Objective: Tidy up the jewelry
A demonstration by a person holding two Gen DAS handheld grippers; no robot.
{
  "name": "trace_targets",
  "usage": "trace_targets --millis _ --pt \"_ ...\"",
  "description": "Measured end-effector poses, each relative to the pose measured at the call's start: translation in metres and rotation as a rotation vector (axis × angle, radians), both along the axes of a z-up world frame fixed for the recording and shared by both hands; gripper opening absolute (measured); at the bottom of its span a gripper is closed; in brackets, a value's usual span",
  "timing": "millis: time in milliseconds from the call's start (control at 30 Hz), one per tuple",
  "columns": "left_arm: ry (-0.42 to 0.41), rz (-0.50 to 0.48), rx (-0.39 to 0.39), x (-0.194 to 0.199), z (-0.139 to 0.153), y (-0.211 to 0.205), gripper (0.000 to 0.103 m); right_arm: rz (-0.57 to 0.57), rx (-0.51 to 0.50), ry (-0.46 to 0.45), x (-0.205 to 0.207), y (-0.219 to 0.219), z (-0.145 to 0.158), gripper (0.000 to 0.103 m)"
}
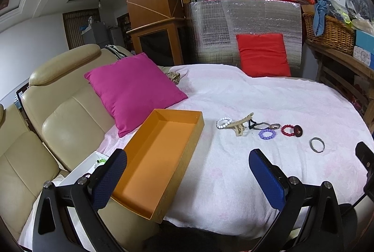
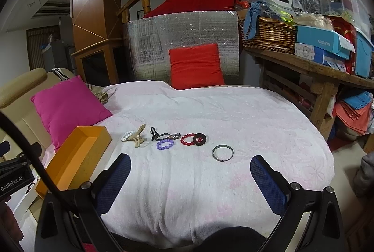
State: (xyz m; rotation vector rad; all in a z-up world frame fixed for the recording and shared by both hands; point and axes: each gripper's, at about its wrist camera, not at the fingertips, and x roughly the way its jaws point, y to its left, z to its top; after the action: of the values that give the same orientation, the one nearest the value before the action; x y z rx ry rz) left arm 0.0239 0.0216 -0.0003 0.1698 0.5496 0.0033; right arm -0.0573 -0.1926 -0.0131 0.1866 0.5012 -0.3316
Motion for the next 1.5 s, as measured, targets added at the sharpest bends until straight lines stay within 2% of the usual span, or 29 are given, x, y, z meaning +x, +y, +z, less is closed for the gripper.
trace_targets --millis 100,233,400,467,633,867,967,1100,1267,1333,1367,1400,1433,1500 --pt "0.016 0.007 0.003 0.014 -0.008 -0.001 0.103 0.005 0.016 0.006 0.013 -0.01 -0.002 0.103" --pt "0.066 -0.017 -0.027 0.058 -0.031 0.0 0.103 0.015 0.038 0.021 0.04 -0.028 -0.015 0.103" --pt "0.132 -0.011 -0.051 0.121 -0.066 -0.002 0.103 0.029 0.16 0.066 0.096 -0.063 -0.051 0.103" --pt "0.165 -0.01 -0.085 0.146 -0.079 -0.005 0.103 0.026 0.208 0.088 0.119 -0.076 -0.069 0.103" --pt "0.191 -0.036 -0.129 0.19 -0.096 -0.038 0.103 0.024 0.287 0.127 0.164 -0.1 -0.105 0.103" --pt "0.189 -0.088 -0.101 0.233 -0.113 -0.096 0.103 -0.037 0.431 0.133 0.174 -0.141 -0.126 0.103" --pt "0.164 -0.099 -0.049 0.244 -0.127 -0.113 0.103 -0.082 0.412 0.16 0.169 -0.158 -0.129 0.103" --pt "0.165 -0.1 0.016 0.265 -0.141 -0.126 0.103 -0.105 0.422 0.209 0.163 -0.174 -0.138 0.097" --pt "0.167 -0.144 0.015 0.285 -0.145 -0.135 0.102 -0.086 0.386 0.311 0.17 -0.177 -0.153 0.094" --pt "0.162 -0.175 0.01 0.29 -0.145 -0.138 0.095 -0.079 0.36 0.363 0.178 -0.175 -0.16 0.094" --pt "0.166 -0.188 0.019 0.292 -0.147 -0.141 0.085 -0.086 0.348 0.376 0.18 -0.175 -0.163 0.094" --pt "0.175 -0.2 0.023 0.294 -0.149 -0.143 0.071 -0.097 0.336 0.39 0.184 -0.175 -0.166 0.094" --pt "0.203 -0.227 0.025 0.297 -0.154 -0.146 0.062 -0.103 0.328 0.409 0.188 -0.175 -0.17 0.094" --pt "0.249 -0.254 0.024 0.303 -0.16 -0.148 0.036 -0.112 0.305 0.458 0.197 -0.173 -0.179 0.094"
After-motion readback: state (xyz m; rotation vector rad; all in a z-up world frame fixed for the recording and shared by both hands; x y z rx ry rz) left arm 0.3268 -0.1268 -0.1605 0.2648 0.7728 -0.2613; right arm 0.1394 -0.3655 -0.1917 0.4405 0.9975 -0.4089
